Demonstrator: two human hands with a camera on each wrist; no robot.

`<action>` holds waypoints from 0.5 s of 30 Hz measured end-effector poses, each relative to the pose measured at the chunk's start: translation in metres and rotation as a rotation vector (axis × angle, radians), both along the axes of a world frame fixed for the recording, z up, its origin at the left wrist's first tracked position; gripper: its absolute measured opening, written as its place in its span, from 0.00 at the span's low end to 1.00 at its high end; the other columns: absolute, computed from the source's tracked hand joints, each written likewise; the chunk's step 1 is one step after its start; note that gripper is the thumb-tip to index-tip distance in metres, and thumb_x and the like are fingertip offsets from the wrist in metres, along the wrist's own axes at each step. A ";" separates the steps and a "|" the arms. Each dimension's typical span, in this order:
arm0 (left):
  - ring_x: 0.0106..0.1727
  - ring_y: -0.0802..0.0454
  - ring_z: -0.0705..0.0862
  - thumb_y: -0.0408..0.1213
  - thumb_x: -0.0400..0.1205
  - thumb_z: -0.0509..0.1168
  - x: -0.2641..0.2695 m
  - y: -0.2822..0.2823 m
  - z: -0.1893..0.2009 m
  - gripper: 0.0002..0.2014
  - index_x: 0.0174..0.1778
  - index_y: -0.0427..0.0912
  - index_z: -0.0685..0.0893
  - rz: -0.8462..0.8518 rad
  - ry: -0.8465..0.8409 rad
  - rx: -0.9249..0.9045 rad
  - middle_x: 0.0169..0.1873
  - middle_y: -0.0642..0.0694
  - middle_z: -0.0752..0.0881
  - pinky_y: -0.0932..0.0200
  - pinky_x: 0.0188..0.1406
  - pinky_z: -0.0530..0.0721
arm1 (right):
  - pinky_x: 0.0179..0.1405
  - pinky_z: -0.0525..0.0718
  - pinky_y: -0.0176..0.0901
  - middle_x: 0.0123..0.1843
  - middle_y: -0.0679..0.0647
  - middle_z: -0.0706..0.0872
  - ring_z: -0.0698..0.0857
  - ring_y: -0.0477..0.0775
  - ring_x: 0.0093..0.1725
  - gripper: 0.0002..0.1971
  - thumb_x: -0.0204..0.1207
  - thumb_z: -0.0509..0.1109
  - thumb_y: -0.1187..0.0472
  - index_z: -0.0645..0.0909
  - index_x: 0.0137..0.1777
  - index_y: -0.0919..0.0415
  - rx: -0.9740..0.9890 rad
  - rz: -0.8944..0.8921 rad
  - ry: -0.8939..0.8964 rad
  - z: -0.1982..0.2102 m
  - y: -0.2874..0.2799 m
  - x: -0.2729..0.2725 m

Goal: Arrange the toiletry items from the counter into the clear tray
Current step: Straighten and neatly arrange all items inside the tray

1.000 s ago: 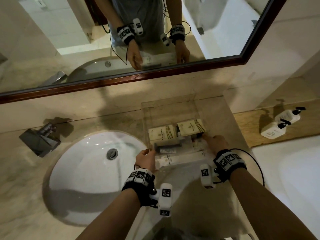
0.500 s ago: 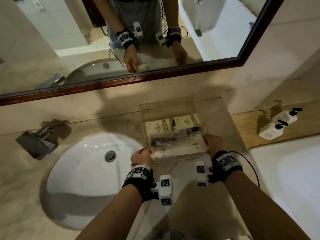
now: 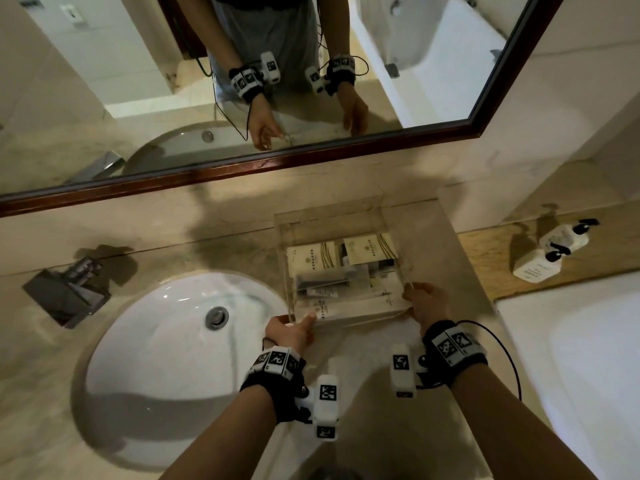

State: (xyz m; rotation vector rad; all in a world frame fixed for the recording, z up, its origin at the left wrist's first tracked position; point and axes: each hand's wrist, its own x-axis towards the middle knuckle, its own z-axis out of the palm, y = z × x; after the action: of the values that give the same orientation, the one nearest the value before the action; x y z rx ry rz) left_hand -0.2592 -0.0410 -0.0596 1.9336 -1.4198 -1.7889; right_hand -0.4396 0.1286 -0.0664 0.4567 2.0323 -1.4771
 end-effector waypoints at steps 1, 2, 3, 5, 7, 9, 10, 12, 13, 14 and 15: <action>0.32 0.44 0.88 0.46 0.59 0.84 0.000 0.000 0.001 0.29 0.49 0.35 0.81 -0.002 -0.010 -0.011 0.35 0.35 0.88 0.42 0.41 0.91 | 0.54 0.85 0.62 0.42 0.59 0.87 0.85 0.64 0.47 0.05 0.71 0.71 0.66 0.84 0.39 0.55 -0.001 0.001 -0.007 0.001 0.001 0.000; 0.32 0.43 0.88 0.47 0.60 0.84 0.000 0.000 0.003 0.30 0.50 0.36 0.81 -0.008 -0.029 -0.016 0.36 0.35 0.88 0.42 0.41 0.91 | 0.54 0.85 0.63 0.42 0.59 0.87 0.85 0.64 0.47 0.04 0.72 0.71 0.66 0.84 0.41 0.56 -0.009 0.001 -0.018 0.001 0.002 0.001; 0.33 0.43 0.88 0.49 0.58 0.84 0.000 0.000 0.003 0.32 0.51 0.36 0.81 -0.013 -0.040 -0.017 0.37 0.35 0.89 0.41 0.42 0.91 | 0.54 0.85 0.62 0.43 0.59 0.87 0.85 0.64 0.47 0.05 0.72 0.72 0.67 0.84 0.44 0.57 -0.017 0.006 -0.033 0.001 0.003 0.000; 0.38 0.42 0.88 0.51 0.60 0.83 0.002 0.001 0.007 0.32 0.52 0.37 0.81 -0.031 -0.055 -0.024 0.41 0.36 0.88 0.45 0.46 0.91 | 0.54 0.86 0.59 0.45 0.60 0.86 0.86 0.63 0.47 0.07 0.71 0.72 0.69 0.83 0.47 0.58 -0.046 0.024 -0.056 0.005 0.003 0.001; 0.44 0.41 0.87 0.51 0.64 0.81 0.003 -0.001 0.009 0.28 0.54 0.41 0.81 -0.058 -0.100 -0.039 0.44 0.39 0.88 0.51 0.50 0.88 | 0.54 0.87 0.59 0.47 0.61 0.87 0.86 0.63 0.48 0.11 0.70 0.72 0.73 0.82 0.51 0.60 -0.079 0.039 -0.052 0.008 0.003 0.002; 0.43 0.44 0.87 0.51 0.66 0.80 0.003 -0.003 0.013 0.26 0.53 0.43 0.81 -0.068 -0.094 -0.037 0.43 0.42 0.87 0.55 0.48 0.86 | 0.55 0.87 0.57 0.48 0.60 0.85 0.86 0.62 0.49 0.17 0.69 0.73 0.75 0.80 0.56 0.63 -0.085 0.038 -0.028 0.011 0.002 0.003; 0.40 0.47 0.86 0.51 0.67 0.80 0.003 -0.004 0.015 0.24 0.52 0.43 0.81 -0.074 -0.081 -0.037 0.39 0.44 0.87 0.58 0.44 0.84 | 0.55 0.86 0.56 0.48 0.60 0.85 0.86 0.61 0.49 0.18 0.68 0.74 0.76 0.80 0.57 0.63 -0.077 0.032 -0.009 0.010 0.002 0.004; 0.34 0.50 0.88 0.49 0.67 0.80 0.000 -0.007 0.014 0.23 0.49 0.37 0.83 -0.050 -0.052 0.005 0.33 0.45 0.89 0.60 0.38 0.85 | 0.55 0.86 0.56 0.49 0.60 0.85 0.86 0.61 0.49 0.19 0.67 0.76 0.75 0.80 0.57 0.62 -0.063 0.018 0.021 0.009 -0.001 0.002; 0.34 0.49 0.89 0.48 0.67 0.80 -0.002 -0.009 0.014 0.23 0.48 0.34 0.85 -0.032 -0.046 0.049 0.33 0.43 0.90 0.59 0.38 0.87 | 0.56 0.87 0.57 0.49 0.60 0.85 0.86 0.61 0.50 0.19 0.67 0.77 0.74 0.80 0.56 0.61 -0.062 0.010 0.029 0.009 -0.002 0.002; 0.35 0.47 0.91 0.46 0.68 0.80 -0.003 -0.011 0.013 0.22 0.47 0.32 0.86 -0.012 -0.027 0.089 0.33 0.40 0.91 0.56 0.41 0.89 | 0.56 0.87 0.57 0.50 0.60 0.86 0.87 0.61 0.50 0.19 0.66 0.77 0.74 0.79 0.55 0.61 -0.068 -0.001 0.034 0.009 -0.004 0.001; 0.36 0.45 0.91 0.43 0.69 0.81 -0.006 -0.013 0.014 0.20 0.46 0.31 0.87 0.014 -0.009 0.137 0.33 0.38 0.91 0.53 0.44 0.90 | 0.55 0.87 0.58 0.51 0.61 0.86 0.87 0.62 0.50 0.19 0.66 0.77 0.74 0.79 0.55 0.60 -0.070 -0.009 0.036 0.009 -0.006 0.000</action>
State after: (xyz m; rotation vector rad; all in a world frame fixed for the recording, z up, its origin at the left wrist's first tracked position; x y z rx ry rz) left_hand -0.2650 -0.0543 -0.0452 2.0126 -1.3142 -1.9201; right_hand -0.4396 0.1227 -0.0579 0.4140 2.0010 -1.5665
